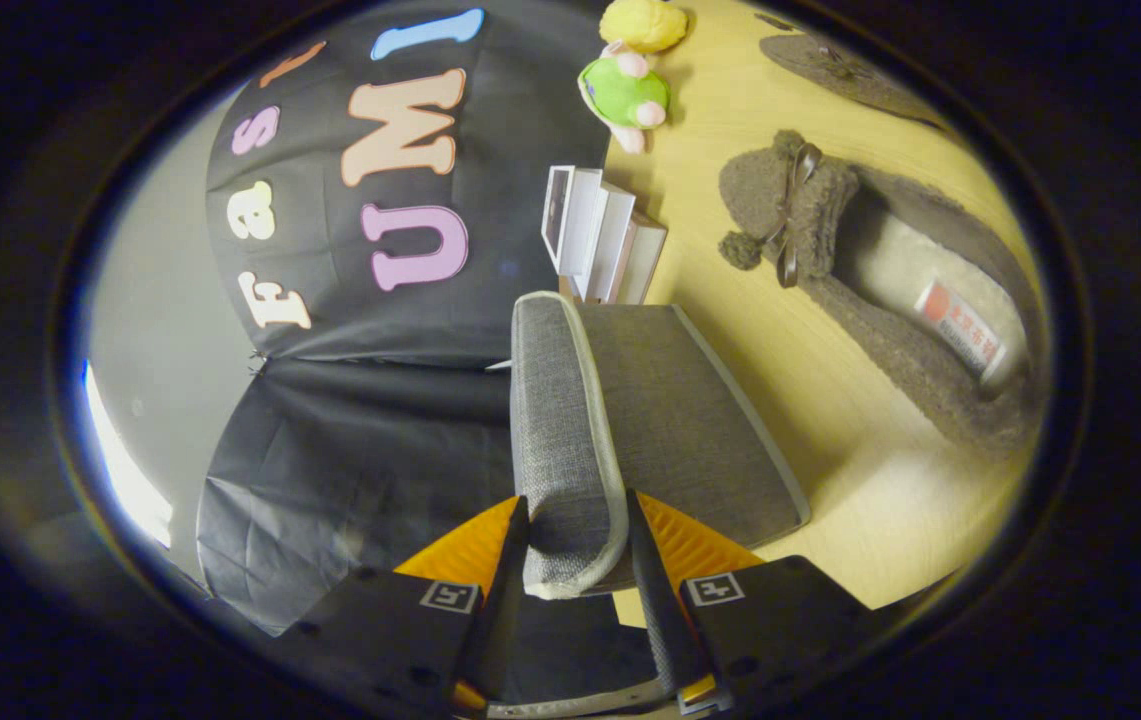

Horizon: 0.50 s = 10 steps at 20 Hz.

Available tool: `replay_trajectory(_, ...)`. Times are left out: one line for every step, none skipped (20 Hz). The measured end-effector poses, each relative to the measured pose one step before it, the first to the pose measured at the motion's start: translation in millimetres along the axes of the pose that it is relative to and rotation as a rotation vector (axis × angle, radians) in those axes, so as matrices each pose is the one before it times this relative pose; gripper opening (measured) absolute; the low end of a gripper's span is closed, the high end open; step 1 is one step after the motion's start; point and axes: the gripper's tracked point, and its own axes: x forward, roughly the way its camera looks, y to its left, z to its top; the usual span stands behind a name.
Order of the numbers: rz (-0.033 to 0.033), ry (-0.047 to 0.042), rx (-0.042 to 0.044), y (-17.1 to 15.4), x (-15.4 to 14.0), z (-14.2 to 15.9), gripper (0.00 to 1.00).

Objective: Open the storage box then place both shoes into the box .Put the left shoe in first, then the right shoe, with the right side of both shoes facing outward in a uniform manner.

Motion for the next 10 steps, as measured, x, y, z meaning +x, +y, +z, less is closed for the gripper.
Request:
replay_trajectory(0.01435, -0.01127, 0.01622, 1.65, 7.52, 0.26, 0.60)
replay_trajectory(-0.00127, 0.00473, 0.00028, -2.34, -2.53, 4.59, 0.55)
replay_trajectory(0.00415, 0.00665, -0.00017, 2.11, -4.27, -0.28, 0.50)
replay_trajectory(-0.01419, 0.00604, -0.00900, -1.99, -0.40, 0.50, 0.45)
replay_trajectory(0.02341, -0.04482, 0.01660, 8.68, -5.95, 7.95, 0.43)
replay_trajectory(0.02146, -0.03863, 0.01636, 4.83, -5.38, 18.96, 0.31)
replay_trajectory(-0.00147, -0.01083, -0.00567, -2.83, 1.71, 3.10, 0.18)
replay_trajectory(-0.00182, 0.02838, -0.01425, -1.01, 0.09, -5.97, 0.05)
replay_trajectory(-0.00079, 0.01851, -0.01447, 0.52, -1.03, -7.02, 0.05)
replay_trajectory(0.00245, 0.00376, -0.00952, 4.54, 2.74, 0.96, 0.04)
